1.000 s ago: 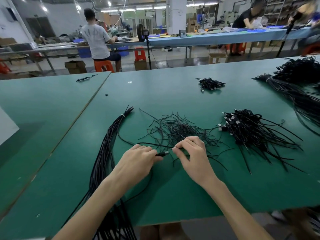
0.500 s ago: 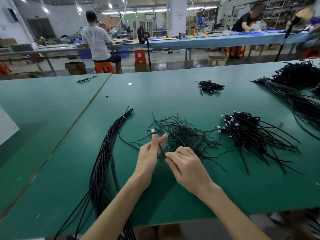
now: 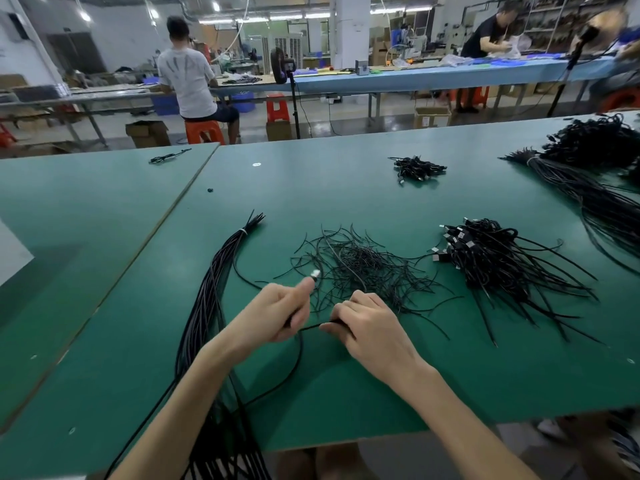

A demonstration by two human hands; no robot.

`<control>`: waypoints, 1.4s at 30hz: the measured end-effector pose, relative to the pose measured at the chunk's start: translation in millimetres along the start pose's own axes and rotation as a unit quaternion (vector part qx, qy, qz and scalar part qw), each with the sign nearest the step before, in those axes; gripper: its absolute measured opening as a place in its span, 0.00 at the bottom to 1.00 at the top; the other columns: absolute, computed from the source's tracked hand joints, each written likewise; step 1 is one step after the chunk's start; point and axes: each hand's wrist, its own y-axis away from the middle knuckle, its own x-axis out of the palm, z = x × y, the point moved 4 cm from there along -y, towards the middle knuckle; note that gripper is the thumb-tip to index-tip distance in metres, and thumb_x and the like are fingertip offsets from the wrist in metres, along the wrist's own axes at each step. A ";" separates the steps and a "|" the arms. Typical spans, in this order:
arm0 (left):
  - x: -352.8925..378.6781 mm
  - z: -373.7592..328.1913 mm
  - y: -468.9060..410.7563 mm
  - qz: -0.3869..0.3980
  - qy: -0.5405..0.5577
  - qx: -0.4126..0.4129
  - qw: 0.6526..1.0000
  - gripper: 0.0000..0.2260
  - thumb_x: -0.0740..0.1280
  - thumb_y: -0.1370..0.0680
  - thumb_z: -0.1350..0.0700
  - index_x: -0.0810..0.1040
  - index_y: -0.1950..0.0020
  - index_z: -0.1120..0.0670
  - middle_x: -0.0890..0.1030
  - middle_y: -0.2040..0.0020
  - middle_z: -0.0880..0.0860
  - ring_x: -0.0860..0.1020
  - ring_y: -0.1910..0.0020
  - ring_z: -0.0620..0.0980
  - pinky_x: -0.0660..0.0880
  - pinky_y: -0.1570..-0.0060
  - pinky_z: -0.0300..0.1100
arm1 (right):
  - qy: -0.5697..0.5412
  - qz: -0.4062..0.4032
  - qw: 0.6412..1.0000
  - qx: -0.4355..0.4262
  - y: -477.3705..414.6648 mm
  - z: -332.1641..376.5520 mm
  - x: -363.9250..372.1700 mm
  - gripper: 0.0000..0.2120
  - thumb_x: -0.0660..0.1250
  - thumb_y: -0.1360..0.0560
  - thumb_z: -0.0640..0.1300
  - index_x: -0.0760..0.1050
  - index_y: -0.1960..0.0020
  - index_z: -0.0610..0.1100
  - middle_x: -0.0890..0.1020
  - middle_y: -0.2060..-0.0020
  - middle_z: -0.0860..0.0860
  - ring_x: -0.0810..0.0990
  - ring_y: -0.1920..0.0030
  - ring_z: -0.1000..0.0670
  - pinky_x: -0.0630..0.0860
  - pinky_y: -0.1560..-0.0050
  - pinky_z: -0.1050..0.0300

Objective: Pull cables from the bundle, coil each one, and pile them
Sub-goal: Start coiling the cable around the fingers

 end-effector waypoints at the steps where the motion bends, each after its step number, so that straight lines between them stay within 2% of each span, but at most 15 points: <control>1: 2.6 -0.3 1.3 0.007 -0.090 0.001 0.996 0.29 0.57 0.15 0.40 0.69 0.74 0.50 0.67 0.77 0.49 0.64 0.78 0.48 0.63 0.74 0.37 | 0.007 -0.004 1.000 -0.001 0.3 -0.8 1.1 0.18 0.62 0.19 0.57 0.79 0.56 0.45 0.82 0.62 0.54 0.76 0.57 0.50 0.75 0.48 0.54; 5: 6.6 4.6 2.3 -0.013 -0.452 0.003 0.892 0.28 0.53 0.15 0.38 0.71 0.68 0.53 0.76 0.71 0.48 0.75 0.69 0.48 0.74 0.60 0.44 | 0.028 -0.034 0.999 0.006 1.2 -4.2 0.4 0.12 0.69 0.21 0.52 0.77 0.58 0.46 0.79 0.64 0.55 0.74 0.57 0.50 0.74 0.48 0.54; 7: 8.1 11.2 -0.7 -0.011 -0.516 0.018 0.857 0.25 0.53 0.15 0.39 0.69 0.63 0.55 0.75 0.66 0.48 0.75 0.63 0.51 0.74 0.55 0.49 | 0.035 -0.050 0.998 0.012 1.1 -4.1 -2.2 0.08 0.70 0.21 0.48 0.77 0.56 0.46 0.80 0.62 0.55 0.74 0.56 0.50 0.75 0.48 0.53; 10: 14.9 16.4 -5.8 -0.051 -0.594 0.067 0.800 0.19 0.54 0.14 0.43 0.75 0.55 0.52 0.80 0.52 0.46 0.79 0.48 0.49 0.70 0.39 0.42 | 0.040 -0.071 0.997 0.019 0.9 -1.3 -5.6 0.04 0.67 0.19 0.45 0.79 0.51 0.46 0.81 0.60 0.54 0.75 0.55 0.50 0.75 0.47 0.52; 12: 17.5 16.3 -5.6 -0.136 -0.569 0.113 0.803 0.23 0.52 0.15 0.42 0.83 0.43 0.53 0.83 0.39 0.48 0.79 0.37 0.49 0.68 0.33 0.41 | 0.036 -0.086 0.995 0.019 0.6 1.0 -9.1 0.06 0.65 0.18 0.44 0.80 0.47 0.44 0.83 0.58 0.53 0.76 0.55 0.50 0.75 0.45 0.52; 16: 25.6 15.4 -11.3 -0.214 -0.378 0.132 0.891 0.28 0.51 0.17 0.39 0.79 0.30 0.53 0.74 0.26 0.43 0.73 0.30 0.42 0.65 0.31 0.35 | 0.000 -0.094 0.996 0.010 1.2 5.9 -13.9 0.14 0.61 0.17 0.43 0.80 0.38 0.37 0.86 0.54 0.49 0.81 0.54 0.50 0.77 0.45 0.53; 19: 33.0 16.2 -20.3 -0.246 -0.023 0.060 0.967 0.24 0.56 0.17 0.35 0.82 0.40 0.50 0.81 0.38 0.42 0.77 0.38 0.39 0.70 0.35 0.37 | -0.034 -0.070 0.997 -0.001 1.0 11.1 -14.4 0.17 0.59 0.17 0.44 0.79 0.37 0.36 0.86 0.56 0.49 0.83 0.57 0.49 0.77 0.48 0.57; 23: 49.2 -0.9 -37.9 -0.214 0.379 0.014 0.900 0.24 0.53 0.13 0.45 0.81 0.38 0.61 0.85 0.41 0.54 0.83 0.40 0.48 0.77 0.38 0.40 | -0.048 -0.046 0.998 0.006 1.2 7.8 -10.2 0.14 0.58 0.16 0.45 0.79 0.48 0.38 0.84 0.62 0.48 0.81 0.61 0.45 0.79 0.53 0.50; 25: 45.5 -11.3 -39.8 -0.180 0.500 0.021 0.847 0.22 0.53 0.13 0.47 0.79 0.50 0.61 0.85 0.56 0.52 0.84 0.59 0.46 0.80 0.56 0.38 | -0.020 -0.042 0.999 -0.002 0.8 6.2 -7.8 0.13 0.61 0.16 0.45 0.79 0.53 0.39 0.82 0.64 0.48 0.79 0.62 0.44 0.79 0.51 0.47; 27: 36.0 -21.1 -33.7 -0.121 0.540 0.032 0.832 0.19 0.56 0.13 0.46 0.70 0.61 0.53 0.72 0.69 0.45 0.67 0.75 0.42 0.65 0.70 0.36 | 0.004 -0.062 0.998 -0.013 -0.2 5.4 -7.5 0.12 0.62 0.17 0.46 0.79 0.54 0.41 0.83 0.63 0.50 0.80 0.59 0.46 0.78 0.47 0.49; 30: 22.5 -26.1 -17.5 -0.050 0.369 0.025 0.928 0.24 0.58 0.15 0.44 0.64 0.69 0.50 0.61 0.75 0.47 0.57 0.78 0.44 0.52 0.73 0.39 | 0.030 -0.080 0.996 -0.017 -0.7 3.7 -8.0 0.14 0.61 0.16 0.50 0.80 0.52 0.44 0.82 0.60 0.53 0.78 0.56 0.48 0.74 0.43 0.52; 33: 17.5 -27.6 -1.9 -0.009 0.020 0.028 0.999 0.28 0.59 0.14 0.44 0.65 0.73 0.52 0.64 0.77 0.50 0.59 0.77 0.49 0.58 0.75 0.38 | 0.040 -0.078 0.996 -0.008 0.7 -1.3 -6.2 0.06 0.69 0.19 0.46 0.80 0.52 0.44 0.83 0.59 0.52 0.79 0.54 0.47 0.70 0.38 0.51; 36: 17.8 -23.0 6.1 0.008 -0.249 0.003 0.968 0.29 0.57 0.14 0.42 0.69 0.74 0.52 0.71 0.77 0.46 0.67 0.77 0.45 0.66 0.70 0.36 | 0.060 -0.072 0.996 -0.007 1.0 -1.7 -5.3 0.02 0.73 0.22 0.43 0.80 0.52 0.45 0.83 0.58 0.54 0.81 0.53 0.47 0.68 0.37 0.50; 39: 16.3 -12.8 5.4 -0.012 -0.494 -0.034 0.869 0.27 0.53 0.15 0.38 0.71 0.67 0.51 0.77 0.69 0.47 0.77 0.67 0.47 0.74 0.59 0.43 | 0.077 -0.071 0.995 -0.004 1.5 -0.6 -5.8 0.01 0.70 0.21 0.44 0.80 0.50 0.47 0.82 0.56 0.55 0.80 0.51 0.48 0.68 0.36 0.50; 42: 13.7 0.0 2.2 -0.073 -0.564 -0.001 0.822 0.22 0.54 0.14 0.42 0.65 0.64 0.52 0.75 0.62 0.49 0.78 0.56 0.55 0.71 0.56 0.46 | 0.069 -0.108 0.991 0.024 2.8 -4.7 -11.3 0.02 0.70 0.20 0.45 0.81 0.49 0.47 0.81 0.56 0.55 0.79 0.52 0.49 0.69 0.38 0.50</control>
